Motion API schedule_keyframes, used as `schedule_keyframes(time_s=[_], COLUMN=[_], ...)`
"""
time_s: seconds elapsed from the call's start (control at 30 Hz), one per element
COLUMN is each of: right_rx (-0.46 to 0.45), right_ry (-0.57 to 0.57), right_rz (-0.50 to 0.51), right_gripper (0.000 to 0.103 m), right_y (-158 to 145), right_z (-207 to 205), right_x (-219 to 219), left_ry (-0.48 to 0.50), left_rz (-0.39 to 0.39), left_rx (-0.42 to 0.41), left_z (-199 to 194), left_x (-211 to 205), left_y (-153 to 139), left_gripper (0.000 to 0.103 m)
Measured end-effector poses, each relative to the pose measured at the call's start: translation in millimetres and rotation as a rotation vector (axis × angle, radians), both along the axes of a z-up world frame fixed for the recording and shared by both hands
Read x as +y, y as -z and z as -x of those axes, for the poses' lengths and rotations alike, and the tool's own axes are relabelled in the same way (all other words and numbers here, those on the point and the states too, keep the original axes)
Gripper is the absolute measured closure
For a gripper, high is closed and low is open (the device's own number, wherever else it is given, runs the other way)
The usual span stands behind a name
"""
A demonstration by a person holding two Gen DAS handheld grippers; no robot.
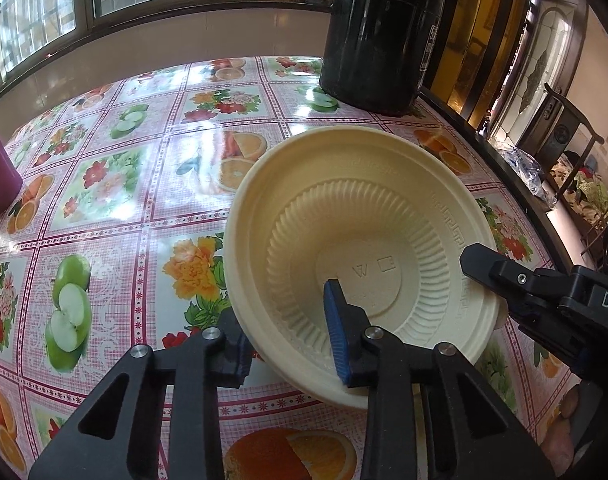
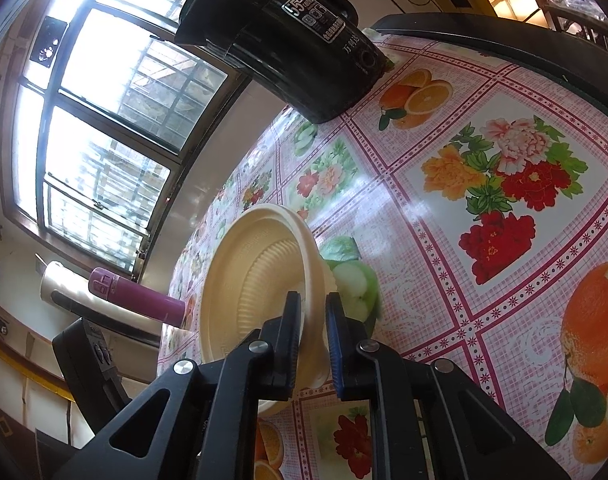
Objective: Organize plates and bowls
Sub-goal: 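Carry the beige ribbed bowl over to the red plate stack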
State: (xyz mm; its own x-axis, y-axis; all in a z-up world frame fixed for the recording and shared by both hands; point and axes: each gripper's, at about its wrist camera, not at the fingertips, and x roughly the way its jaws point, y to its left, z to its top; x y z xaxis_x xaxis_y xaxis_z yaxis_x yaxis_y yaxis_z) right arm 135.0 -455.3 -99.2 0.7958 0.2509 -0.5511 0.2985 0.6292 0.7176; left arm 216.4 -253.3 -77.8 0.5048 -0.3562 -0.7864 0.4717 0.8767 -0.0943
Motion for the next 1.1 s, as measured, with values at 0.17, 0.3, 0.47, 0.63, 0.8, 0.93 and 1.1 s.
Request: schedule_keyframes(time_s=[0.17,0.3,0.47,0.63,0.8,0.93,1.1], right_rx=[0.0,0.0,-0.002,-0.014,-0.026,-0.038,-0.052], right_ry=[0.001,0.004,0.005,0.0,-0.006,-0.006,-0.021], right_rz=[-0.003,-0.008,-0.022,-0.029,-0.036,-0.05,-0.071], right_gripper=[0.09,0.09,0.09,0.09,0.09,0.09,0.09], right_y=[0,1,1,-3,-8,-11,-13], right_z=[0,1,3,8,13,19,27], right_x=[-1,-2,-4,-2,6,11,22], left_ry=[0.002,0.003,0.001,-0.016,-0.037,-0.045,-0.069], left_rz=[0.001,0.001,0.003,0.001,-0.002,-0.011,-0.014], left_rx=[0.001,0.002,0.0,0.004,0.014,-0.006,-0.012], left_z=[1,2,5,12,19,28,40], left_x=[0,0,0,7,17,22,38], left_y=[0,-1,-2,-1,-2,-9,-13], left_gripper=[0.074,0.074,0.074,0.074,0.074,0.074,0.074])
